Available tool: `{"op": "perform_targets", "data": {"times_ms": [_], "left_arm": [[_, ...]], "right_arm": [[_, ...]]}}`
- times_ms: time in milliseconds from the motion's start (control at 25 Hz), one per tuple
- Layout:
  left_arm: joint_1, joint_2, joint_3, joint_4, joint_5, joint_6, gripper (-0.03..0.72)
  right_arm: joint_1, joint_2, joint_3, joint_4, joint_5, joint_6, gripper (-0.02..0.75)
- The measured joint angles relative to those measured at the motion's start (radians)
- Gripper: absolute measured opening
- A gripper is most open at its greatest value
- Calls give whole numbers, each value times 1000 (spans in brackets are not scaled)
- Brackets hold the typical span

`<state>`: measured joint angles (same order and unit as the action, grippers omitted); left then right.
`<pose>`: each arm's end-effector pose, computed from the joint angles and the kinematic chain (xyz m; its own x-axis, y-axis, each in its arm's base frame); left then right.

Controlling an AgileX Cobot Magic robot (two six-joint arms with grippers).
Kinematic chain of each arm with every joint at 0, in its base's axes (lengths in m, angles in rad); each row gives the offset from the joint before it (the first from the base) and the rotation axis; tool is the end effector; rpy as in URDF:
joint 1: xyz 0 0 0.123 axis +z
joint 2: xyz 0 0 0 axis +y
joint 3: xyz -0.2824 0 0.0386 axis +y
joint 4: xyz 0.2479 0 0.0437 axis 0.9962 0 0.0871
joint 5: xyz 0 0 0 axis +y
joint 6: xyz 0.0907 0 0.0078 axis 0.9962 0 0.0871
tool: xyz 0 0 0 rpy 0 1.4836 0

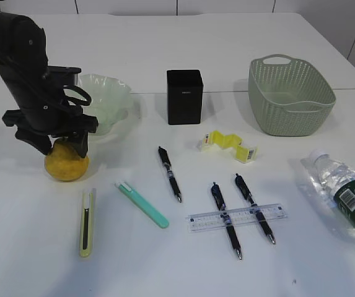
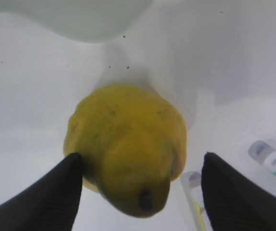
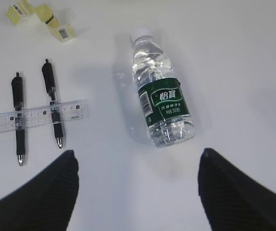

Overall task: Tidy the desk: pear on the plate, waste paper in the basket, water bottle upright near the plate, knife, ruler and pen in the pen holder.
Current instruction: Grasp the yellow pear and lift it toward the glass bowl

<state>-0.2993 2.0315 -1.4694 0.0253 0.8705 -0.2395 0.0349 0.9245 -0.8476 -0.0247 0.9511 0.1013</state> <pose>0.3955 -0.1202 0.1749 -0.9726 0.0685 -0.2223 0.0773 0.9965 -0.0311 0.1648 0.0039 0.3226 -0.8064 0.0587 -0.5884 0.0472 0.9983 0.0350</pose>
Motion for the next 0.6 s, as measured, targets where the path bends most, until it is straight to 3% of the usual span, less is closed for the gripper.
{"op": "perform_targets", "data": {"times_ms": [240,480,600], "left_arm": [[0,1,0,4,0,0,505],[0,1,-9,9,-4,0,305],[0,1,-9,13,-4,0,268]], "right_arm": [[0,0,0,0,0,0,571],[0,0,0,0,0,0,571],[0,0,0,0,0,0,571]]}}
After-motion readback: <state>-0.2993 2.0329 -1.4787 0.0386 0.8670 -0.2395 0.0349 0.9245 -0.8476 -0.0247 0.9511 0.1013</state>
